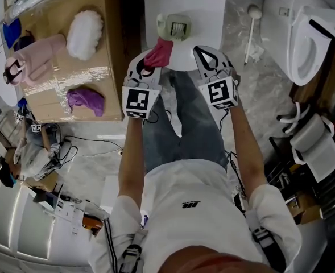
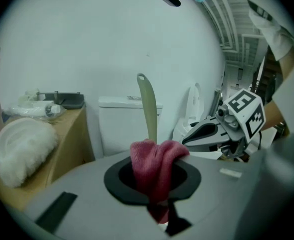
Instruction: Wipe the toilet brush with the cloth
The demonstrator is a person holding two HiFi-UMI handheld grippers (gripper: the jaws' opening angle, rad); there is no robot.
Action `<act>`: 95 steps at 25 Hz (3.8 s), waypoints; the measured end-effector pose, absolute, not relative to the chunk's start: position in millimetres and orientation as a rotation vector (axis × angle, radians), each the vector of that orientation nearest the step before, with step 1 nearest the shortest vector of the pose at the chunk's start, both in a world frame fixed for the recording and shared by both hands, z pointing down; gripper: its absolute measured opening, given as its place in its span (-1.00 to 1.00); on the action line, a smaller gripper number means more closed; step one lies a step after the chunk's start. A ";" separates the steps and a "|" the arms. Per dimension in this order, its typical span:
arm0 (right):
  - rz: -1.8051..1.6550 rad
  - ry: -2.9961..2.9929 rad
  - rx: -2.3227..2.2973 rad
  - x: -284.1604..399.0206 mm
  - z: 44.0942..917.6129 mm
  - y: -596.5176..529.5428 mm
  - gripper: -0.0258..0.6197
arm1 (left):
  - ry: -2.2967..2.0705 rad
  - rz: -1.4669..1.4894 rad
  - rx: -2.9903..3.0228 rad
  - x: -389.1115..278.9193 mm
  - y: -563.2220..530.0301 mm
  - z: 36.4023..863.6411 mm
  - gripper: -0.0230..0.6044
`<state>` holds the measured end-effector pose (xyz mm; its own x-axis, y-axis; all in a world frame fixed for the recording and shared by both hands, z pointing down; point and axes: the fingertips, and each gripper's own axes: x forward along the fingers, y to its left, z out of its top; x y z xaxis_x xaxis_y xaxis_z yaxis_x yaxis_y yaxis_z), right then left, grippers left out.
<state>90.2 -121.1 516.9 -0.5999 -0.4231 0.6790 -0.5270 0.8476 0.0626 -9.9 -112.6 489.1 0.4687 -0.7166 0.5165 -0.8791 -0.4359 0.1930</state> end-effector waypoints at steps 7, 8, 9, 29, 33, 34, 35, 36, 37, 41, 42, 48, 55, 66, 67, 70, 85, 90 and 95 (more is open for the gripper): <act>0.140 -2.277 0.626 86.1 565.0 -133.3 -0.93 | -1.314 0.483 2.293 -2.4 -118.9 520.0 -0.73; 0.131 -2.273 0.614 85.5 571.6 -134.6 -0.93 | -1.311 0.484 2.293 -1.5 -119.2 524.6 -0.73; 0.122 -2.268 0.604 85.1 578.2 -135.9 -0.93 | -1.309 0.485 2.293 -0.5 -119.4 529.1 -0.72; -0.015 -2.262 0.367 54.3 666.8 -146.7 -0.72 | -1.289 0.366 2.325 25.1 -135.2 576.6 -0.51; -0.023 -2.287 0.335 51.9 671.7 -146.5 -0.73 | -1.265 0.363 2.328 31.0 -134.3 585.7 -0.43; -0.028 -2.295 0.330 51.6 671.9 -146.8 -0.73 | -1.259 0.368 2.330 32.7 -134.5 588.2 -0.41; -0.037 -2.301 0.324 51.5 672.2 -147.1 -0.74 | -1.254 0.373 2.333 34.6 -135.3 590.5 -0.39; -0.050 -2.305 0.318 51.5 672.5 -147.3 -0.75 | -1.252 0.376 2.335 36.5 -136.7 592.6 -0.39; -0.062 -2.307 0.312 51.7 672.8 -147.2 -0.75 | -1.253 0.376 2.335 38.5 -138.8 594.3 -0.38; -0.083 -2.315 0.298 52.1 673.1 -146.2 -0.76 | -1.265 0.362 2.326 47.6 -149.5 601.0 -0.37; -0.083 -2.316 0.298 52.3 673.0 -146.1 -0.76 | -1.267 0.358 2.325 50.0 -152.2 603.1 -0.37; -0.081 -2.329 0.307 53.6 672.8 -145.6 -0.77 | -1.258 0.386 2.340 57.5 -161.2 618.1 -0.37; -0.100 -2.333 0.324 52.5 673.9 -144.9 -0.78 | -1.245 0.412 2.353 60.2 -164.3 632.2 -0.49; -0.078 -2.334 0.346 51.7 673.8 -145.1 -0.81 | -1.259 0.420 2.354 53.4 -163.3 611.6 -0.56; -0.080 -2.331 0.345 51.3 674.3 -144.9 -0.82 | -1.260 0.421 2.357 52.4 -163.1 608.1 -0.56; -0.087 -2.321 0.340 50.5 674.9 -144.2 -0.83 | -1.270 0.404 2.361 50.2 -163.4 595.1 -0.57; -0.120 -2.282 0.311 49.7 676.2 -142.7 -0.83 | -1.276 0.252 2.387 39.5 -173.5 500.1 -0.57; -0.118 -2.276 0.309 49.7 676.0 -143.0 -0.83 | -1.264 0.238 2.425 36.1 -181.9 469.5 -0.56; -0.116 -2.272 0.309 50.0 676.7 -143.1 -0.83 | -1.244 0.177 2.419 35.4 -189.2 443.6 -0.50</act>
<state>50.0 -143.1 676.7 -0.6334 -0.2589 0.7292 -0.1836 0.9657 0.1834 35.4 -189.2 443.6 0.5930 -0.7492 0.2950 -0.8018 -0.5159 0.3016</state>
